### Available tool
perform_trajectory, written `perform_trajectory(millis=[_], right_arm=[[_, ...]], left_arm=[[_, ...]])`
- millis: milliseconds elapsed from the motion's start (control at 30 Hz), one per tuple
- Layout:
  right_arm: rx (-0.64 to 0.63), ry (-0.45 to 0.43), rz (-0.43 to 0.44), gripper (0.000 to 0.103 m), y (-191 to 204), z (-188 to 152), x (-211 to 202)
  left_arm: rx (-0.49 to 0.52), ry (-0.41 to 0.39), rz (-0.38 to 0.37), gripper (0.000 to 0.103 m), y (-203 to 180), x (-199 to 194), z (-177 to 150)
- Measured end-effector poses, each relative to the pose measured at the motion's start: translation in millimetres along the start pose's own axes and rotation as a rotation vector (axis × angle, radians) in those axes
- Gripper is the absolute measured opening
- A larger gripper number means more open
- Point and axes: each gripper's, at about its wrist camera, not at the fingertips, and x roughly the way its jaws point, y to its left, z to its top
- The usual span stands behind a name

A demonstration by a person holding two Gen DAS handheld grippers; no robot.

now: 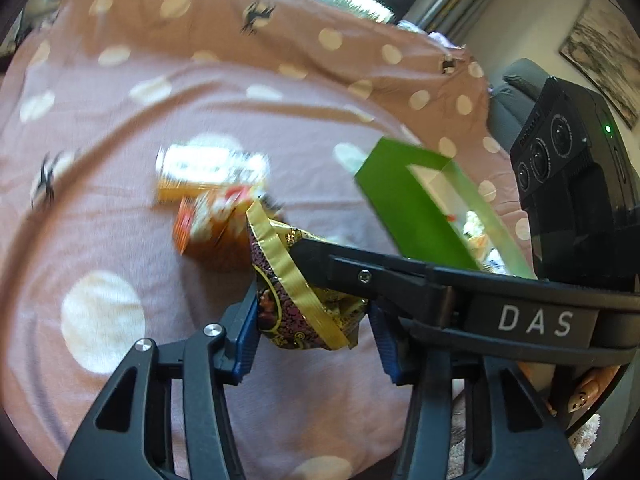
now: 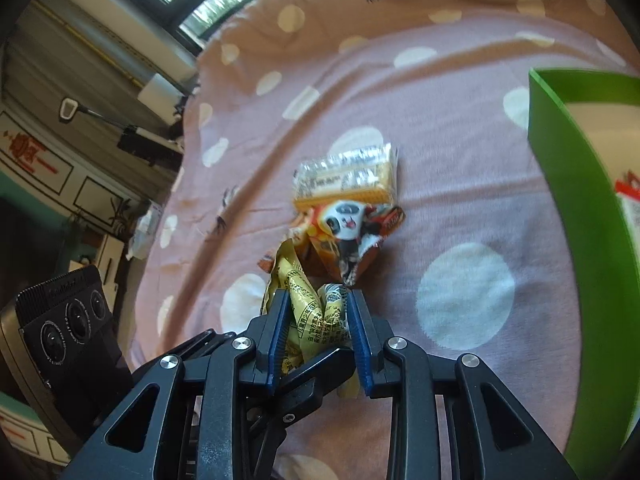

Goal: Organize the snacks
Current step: 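Carry the gold wrapper over the green box with the right gripper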

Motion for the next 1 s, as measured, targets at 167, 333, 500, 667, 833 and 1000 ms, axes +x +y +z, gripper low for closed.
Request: perform_trajectory(millis=[167,333,500,667,833,1000], right_arm=[[-0.014,-0.107,0.005,0.031,1,4,-41],[0.003,-0.212,-0.017,0.032,-7,10,-80],[0.023,-0.286,-0.047,0.032,-18,21,-111],[0.037,-0.333,-0.082,0.032,-30,32,-133],[0.026,-0.358,-0.142,0.032,-41,42,-147],[0.081,-0.387,-0.150,0.032,-70,37,-150]], left_arm=[[0.087,-0.046,-0.017,0.048,-30,-11,16],[0.148,-0.076,-0.059,0.048,-61,-10,33],[0.190,-0.100,-0.100,0.048,-87,-3,50],[0.218,-0.113,-0.121,0.048,-111,8,66],[0.217,-0.094,-0.171,0.048,-126,25,80],[0.264,-0.049,-0.171,0.048,-141,48,75]])
